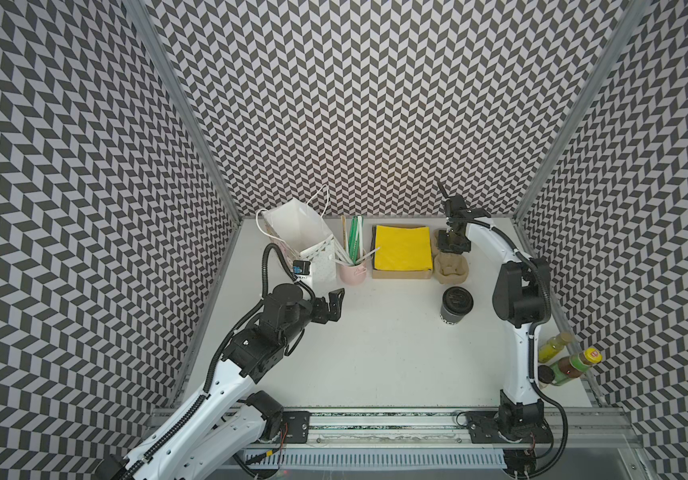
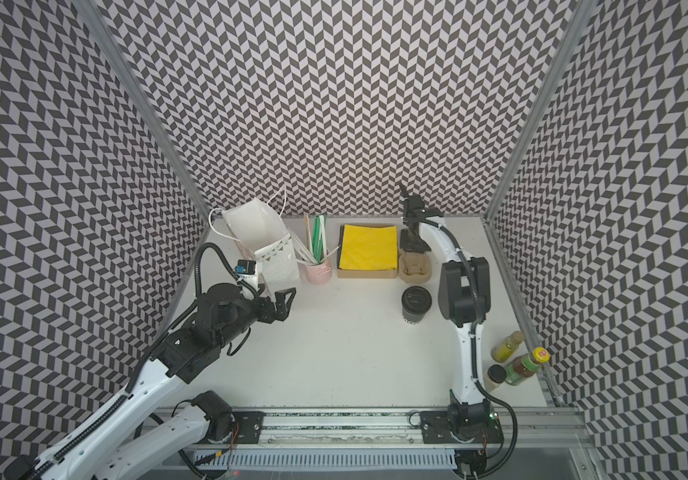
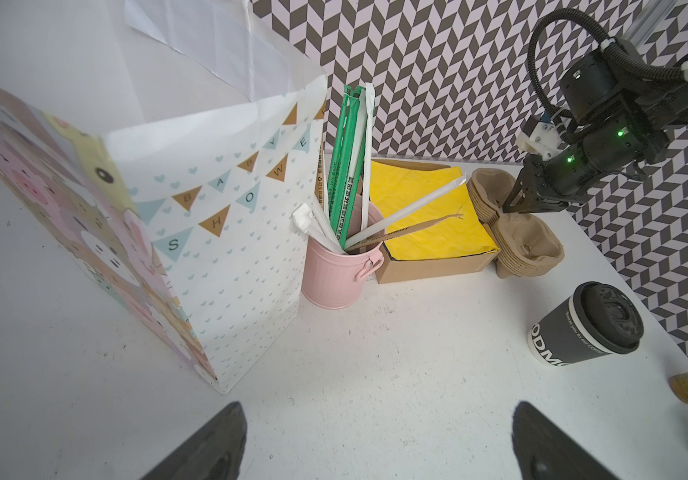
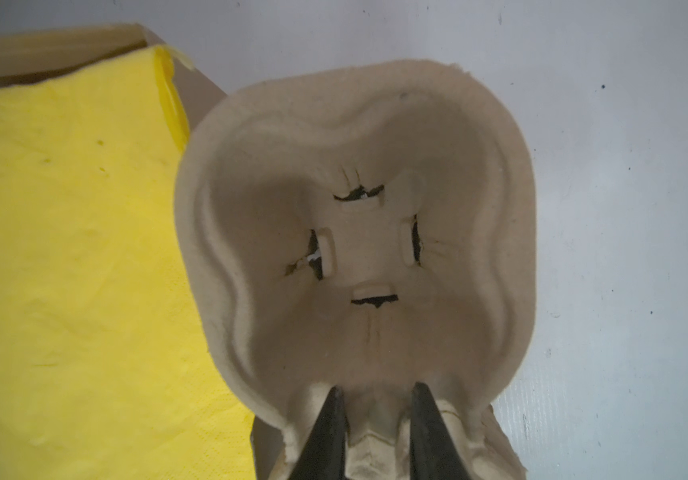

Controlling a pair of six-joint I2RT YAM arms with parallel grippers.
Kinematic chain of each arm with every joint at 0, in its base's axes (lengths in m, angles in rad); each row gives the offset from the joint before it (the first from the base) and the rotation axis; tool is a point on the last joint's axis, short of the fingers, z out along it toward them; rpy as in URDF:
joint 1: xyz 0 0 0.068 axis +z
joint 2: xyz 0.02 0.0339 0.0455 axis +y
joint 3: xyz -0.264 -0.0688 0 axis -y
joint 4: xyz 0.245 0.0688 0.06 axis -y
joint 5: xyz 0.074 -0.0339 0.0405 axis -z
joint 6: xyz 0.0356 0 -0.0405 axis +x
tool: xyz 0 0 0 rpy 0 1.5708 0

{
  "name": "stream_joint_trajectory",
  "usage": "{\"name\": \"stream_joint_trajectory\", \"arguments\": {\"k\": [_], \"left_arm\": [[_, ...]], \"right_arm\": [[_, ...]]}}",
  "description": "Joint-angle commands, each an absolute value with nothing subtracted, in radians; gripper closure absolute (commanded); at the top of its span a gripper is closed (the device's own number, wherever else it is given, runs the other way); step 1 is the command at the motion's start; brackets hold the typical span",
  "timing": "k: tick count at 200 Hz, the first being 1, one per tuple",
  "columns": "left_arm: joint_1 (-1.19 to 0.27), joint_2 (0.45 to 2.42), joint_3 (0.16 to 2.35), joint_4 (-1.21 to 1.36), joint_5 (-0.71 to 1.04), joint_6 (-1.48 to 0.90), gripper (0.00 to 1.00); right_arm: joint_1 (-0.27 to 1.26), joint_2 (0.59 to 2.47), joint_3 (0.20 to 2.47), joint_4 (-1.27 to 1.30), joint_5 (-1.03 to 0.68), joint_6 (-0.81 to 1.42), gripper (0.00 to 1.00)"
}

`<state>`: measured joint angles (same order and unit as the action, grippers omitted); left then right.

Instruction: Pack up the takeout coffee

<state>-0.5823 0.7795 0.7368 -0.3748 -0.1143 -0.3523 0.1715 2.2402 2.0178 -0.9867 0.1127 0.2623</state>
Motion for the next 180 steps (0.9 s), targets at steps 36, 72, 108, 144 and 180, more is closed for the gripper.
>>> {"name": "stream_joint_trajectory", "arguments": {"k": [36,72,108,144,180], "left_arm": [[-0.586,0.770,0.727,-0.365,-0.112,-0.339,0.00],[-0.586,0.769,0.727,-0.365,-0.114,-0.339,0.00],[-0.586,0.770,0.727,-0.365,-0.115,-0.339,0.00],[-0.586,0.770,0.727,-0.367,-0.115,-0.339,0.00],[-0.586,0.771,0.727,-0.365,-0.115,-0.339,0.00]], "right_arm": [[0.167,2.144,2.013,-1.020,0.074,0.264,0.84],[0.167,2.111,1.994,-1.014,0.068,0.264,0.85],[0.170,2.065,1.994,-1.010,0.038,0.261,0.85],[0.172,2.023,1.953,-0.992,0.033,0.258,0.84],[0.176,2.038,1.893,-0.977,0.042,0.246,0.58]]}}
